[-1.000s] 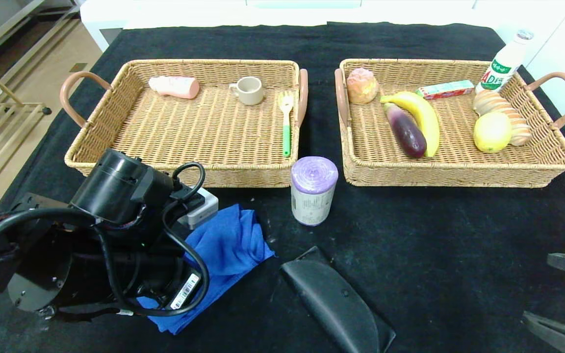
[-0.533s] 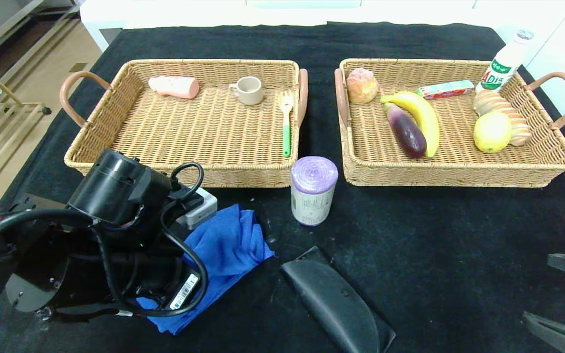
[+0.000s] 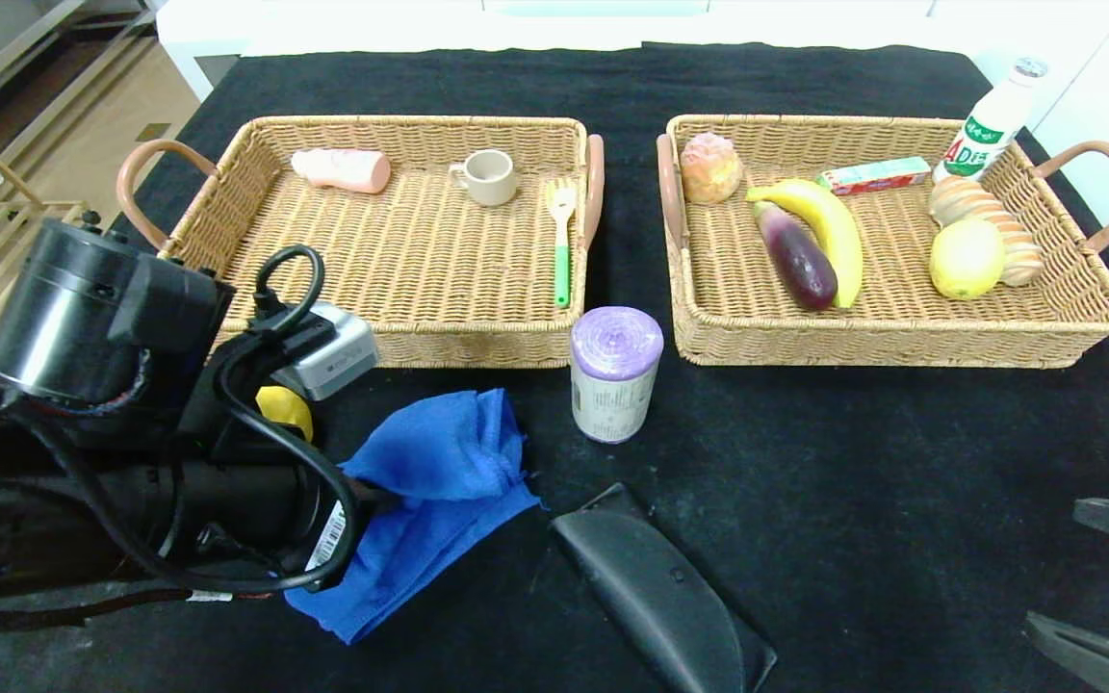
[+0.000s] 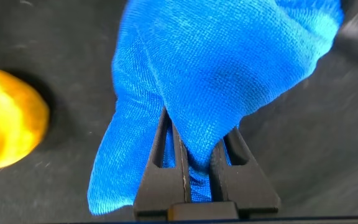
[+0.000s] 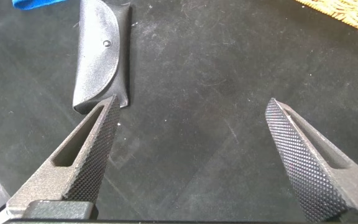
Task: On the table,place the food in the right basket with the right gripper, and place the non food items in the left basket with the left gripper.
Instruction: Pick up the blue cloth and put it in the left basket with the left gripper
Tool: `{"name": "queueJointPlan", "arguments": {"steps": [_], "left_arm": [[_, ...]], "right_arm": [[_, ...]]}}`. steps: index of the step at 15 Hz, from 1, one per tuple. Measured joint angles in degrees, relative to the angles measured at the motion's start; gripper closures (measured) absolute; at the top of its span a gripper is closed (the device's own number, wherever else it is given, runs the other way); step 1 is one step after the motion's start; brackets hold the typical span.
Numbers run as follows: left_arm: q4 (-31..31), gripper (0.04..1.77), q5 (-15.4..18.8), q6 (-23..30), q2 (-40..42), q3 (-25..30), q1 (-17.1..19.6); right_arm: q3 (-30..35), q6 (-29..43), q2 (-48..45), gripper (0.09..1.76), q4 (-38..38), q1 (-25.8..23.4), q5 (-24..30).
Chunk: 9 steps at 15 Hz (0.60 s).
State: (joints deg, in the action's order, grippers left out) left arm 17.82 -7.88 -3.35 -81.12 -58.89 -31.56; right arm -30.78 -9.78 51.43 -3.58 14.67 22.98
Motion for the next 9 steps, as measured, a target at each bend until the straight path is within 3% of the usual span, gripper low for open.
{"name": "queueJointPlan", "arguments": {"steps": [6, 9], "left_arm": [[0.2, 1.54, 3.5, 5.1, 3.3, -5.1, 0.7], [0.8, 1.54, 7.1, 8.0, 4.4, -8.9, 2.2]], "right_arm": [[0.1, 0.0, 0.1, 0.14, 0.0, 0.0, 0.0], [0.2, 0.0, 0.2, 0.14, 0.0, 0.0, 0.0]]}}
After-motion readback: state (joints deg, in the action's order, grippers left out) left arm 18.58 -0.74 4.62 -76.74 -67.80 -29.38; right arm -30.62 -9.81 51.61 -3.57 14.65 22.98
